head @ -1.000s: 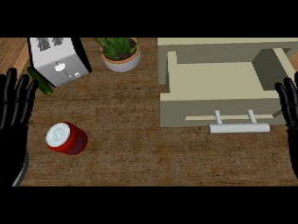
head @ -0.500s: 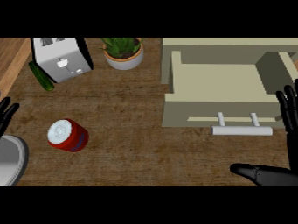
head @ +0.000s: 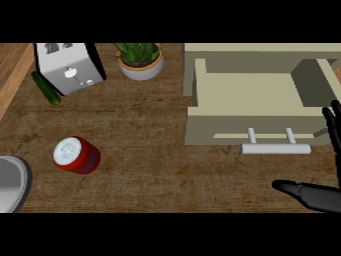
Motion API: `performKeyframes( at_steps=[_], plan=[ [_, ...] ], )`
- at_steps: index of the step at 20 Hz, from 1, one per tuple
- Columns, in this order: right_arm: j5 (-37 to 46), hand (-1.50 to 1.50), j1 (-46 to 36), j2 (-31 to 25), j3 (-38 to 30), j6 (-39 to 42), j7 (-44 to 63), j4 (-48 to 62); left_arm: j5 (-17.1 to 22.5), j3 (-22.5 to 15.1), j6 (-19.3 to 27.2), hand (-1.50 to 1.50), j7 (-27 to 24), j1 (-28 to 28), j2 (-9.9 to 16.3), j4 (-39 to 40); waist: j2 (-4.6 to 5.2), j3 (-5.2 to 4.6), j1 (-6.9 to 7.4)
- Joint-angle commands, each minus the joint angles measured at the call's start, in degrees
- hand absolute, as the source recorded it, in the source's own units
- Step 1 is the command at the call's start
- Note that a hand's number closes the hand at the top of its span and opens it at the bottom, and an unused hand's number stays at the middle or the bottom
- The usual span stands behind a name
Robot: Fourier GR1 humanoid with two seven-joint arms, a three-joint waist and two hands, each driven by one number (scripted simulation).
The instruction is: Pick up the can, place it into the drawer and close the drawer
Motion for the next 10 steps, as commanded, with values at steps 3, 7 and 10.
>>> performKeyframes(
  at_steps=[3,7,10],
  plan=[
    [-0.48,-1.50,0.64,0.01,-2.07,1.67,-2.36,1.64,-2.53,0.79,-4.04,-1.50,-0.25,-1.45,-2.11,4.34,0.02,0.00,-0.19],
    [-0.84,-1.50,-0.17,-0.02,-2.56,1.39,0.42,-0.08,-7.95,-2.28,-2.44,-1.50,-0.64,-4.28,-5.11,5.69,0.04,0.00,-0.31],
    [-1.55,-1.50,4.15,0.38,-2.78,3.52,-3.69,-1.10,-9.56,-2.09,-5.06,-1.50,-1.78,-2.74,-5.15,8.61,0.02,0.00,-0.36]
  ],
)
